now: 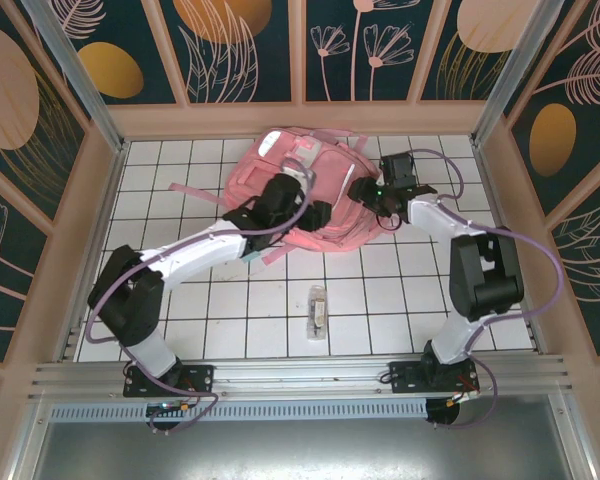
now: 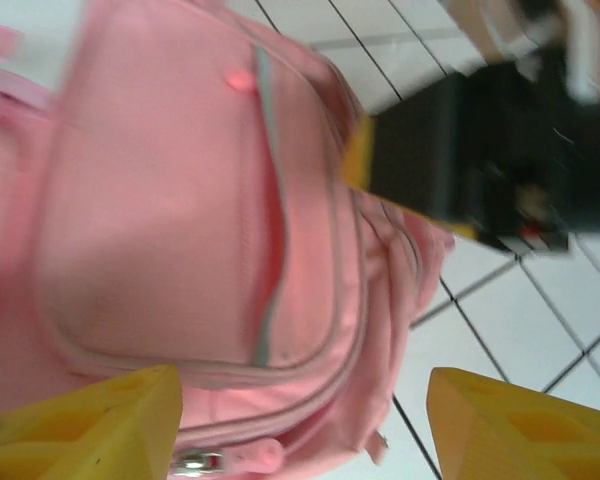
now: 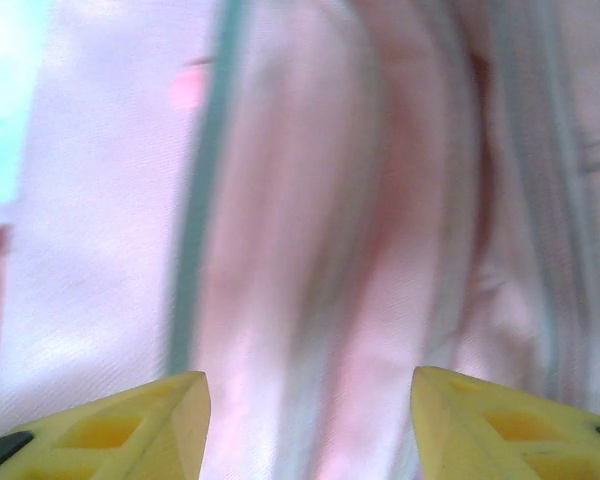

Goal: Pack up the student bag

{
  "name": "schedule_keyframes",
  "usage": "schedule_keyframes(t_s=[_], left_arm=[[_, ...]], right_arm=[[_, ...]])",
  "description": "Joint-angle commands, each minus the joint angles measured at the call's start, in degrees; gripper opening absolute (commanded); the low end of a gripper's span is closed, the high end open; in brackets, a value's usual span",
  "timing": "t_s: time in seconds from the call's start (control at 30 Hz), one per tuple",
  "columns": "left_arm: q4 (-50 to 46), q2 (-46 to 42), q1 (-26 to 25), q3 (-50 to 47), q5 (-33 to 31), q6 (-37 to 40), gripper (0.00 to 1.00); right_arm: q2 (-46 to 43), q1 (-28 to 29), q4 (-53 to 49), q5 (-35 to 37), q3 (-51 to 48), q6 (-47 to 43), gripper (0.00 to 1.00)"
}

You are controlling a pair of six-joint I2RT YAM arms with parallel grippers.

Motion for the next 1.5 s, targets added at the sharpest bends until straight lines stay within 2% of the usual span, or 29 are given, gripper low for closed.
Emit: schedule_keyframes(t_s=[0.0,0.2,0.27,0.43,0.57,0.73,0.87,1.17,1.3,1.47], left_arm=[[1.92,-2.15,5.10,-5.39,2.44,-10.38,0.67],[5.56,-1.49,7.71,-10.15,2.84,-17.58,0.69],[7.67,-1.02,8.43,-11.85,2.19,-20.50,0.73],[12.60,2.49,9.98,-13.98,1.43,-24.51,0.73],[15.54,7.16,10.34,-13.69,1.17,-25.62,0.66],[16.74,9.54,10.47,-13.36,1.40,-25.85,0.48],[17.75,9.63,10.51,-13.88,1.63,-26.23,0.42],[18.48,9.58,10.46,-14.40,2.60,-26.31,0.37],[19.31,9.59,10.43,-15.28,3.60,-27.05,0.35],[20.19,9.67,10.46,-16.26,3.29,-27.78,0.34]], right_arm=[[-4.98,5.02,-5.11,-2.24,0.34,-5.94,0.55],[-3.93,12.23,-9.83,-5.55,0.95,-9.53,0.54],[-3.14,12.90,-9.93,-6.02,0.41,-9.56,0.54],[-1.18,13.04,-7.48,-7.75,-1.86,-8.41,0.54],[1.79,13.38,-5.76,-8.93,-1.60,-8.08,0.53],[3.31,13.97,-5.21,-9.07,-1.96,-7.69,0.53],[4.17,14.01,-4.92,-9.16,-3.10,-7.23,0.53],[6.94,15.68,-2.05,-8.45,-3.70,-5.87,0.53],[8.98,15.68,2.89,-11.44,-2.25,-4.23,0.53],[6.92,14.87,7.75,-14.64,-5.24,-2.91,0.53]])
